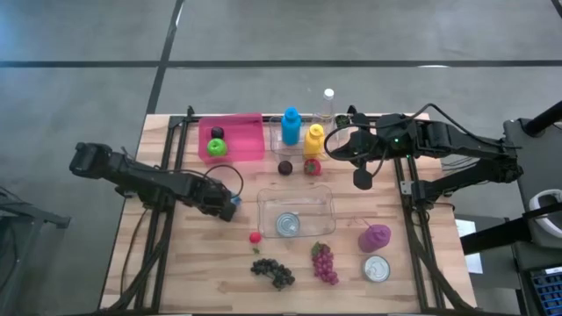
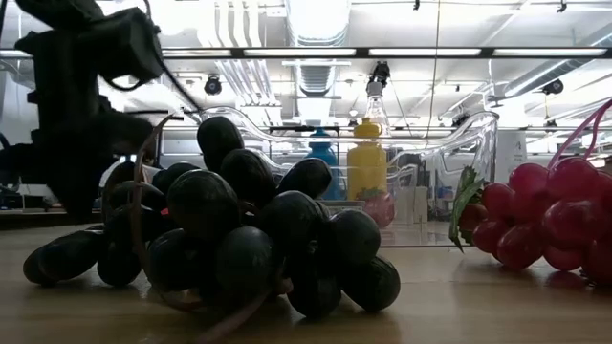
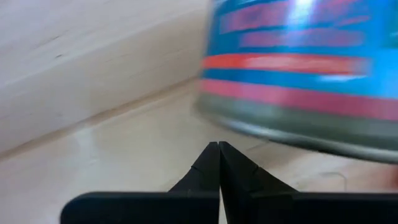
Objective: Pick & Place Food Item
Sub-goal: Put the blue pink tuna can into the bottom transparent bin
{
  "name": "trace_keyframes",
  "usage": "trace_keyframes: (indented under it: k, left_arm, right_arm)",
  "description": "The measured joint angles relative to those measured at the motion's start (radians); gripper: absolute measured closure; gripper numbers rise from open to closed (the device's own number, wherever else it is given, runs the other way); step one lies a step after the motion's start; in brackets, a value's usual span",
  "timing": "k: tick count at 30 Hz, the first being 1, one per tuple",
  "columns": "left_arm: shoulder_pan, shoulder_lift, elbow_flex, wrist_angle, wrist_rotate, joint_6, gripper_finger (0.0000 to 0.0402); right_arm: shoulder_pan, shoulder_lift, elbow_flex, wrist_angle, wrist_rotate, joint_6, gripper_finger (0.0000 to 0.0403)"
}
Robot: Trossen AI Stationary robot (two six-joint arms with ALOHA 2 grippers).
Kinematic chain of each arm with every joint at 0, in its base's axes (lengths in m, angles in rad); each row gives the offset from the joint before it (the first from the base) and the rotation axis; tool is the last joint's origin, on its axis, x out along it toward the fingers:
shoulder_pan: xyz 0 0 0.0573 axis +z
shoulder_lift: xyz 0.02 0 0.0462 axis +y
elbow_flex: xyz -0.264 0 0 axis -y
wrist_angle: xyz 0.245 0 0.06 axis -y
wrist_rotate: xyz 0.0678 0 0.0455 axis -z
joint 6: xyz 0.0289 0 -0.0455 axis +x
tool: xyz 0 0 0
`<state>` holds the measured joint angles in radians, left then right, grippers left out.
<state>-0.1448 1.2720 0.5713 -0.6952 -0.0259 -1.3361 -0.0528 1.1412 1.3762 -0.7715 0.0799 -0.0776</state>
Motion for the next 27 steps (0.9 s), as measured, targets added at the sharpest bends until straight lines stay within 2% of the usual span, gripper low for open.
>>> trace_keyframes:
  k: [11,21,27]
  left_arm:
    - [-0.01,0.0,0.134,-0.034,0.017,0.057,0.0401]
    - [-0.082,0.0,0.299,-0.168,0.027,0.05,0.0401]
    - [-0.085,-0.001,0.379,-0.263,0.002,0.045,0.0401]
  right_arm:
    - [0.0,0.0,0.0,0.0,0.0,0.014,0.0394]
    - [0.0,0.0,0.0,-0.001,0.0,0.019,0.0394]
    - [0.0,0.0,0.0,-0.001,0.0,0.019,0.0394]
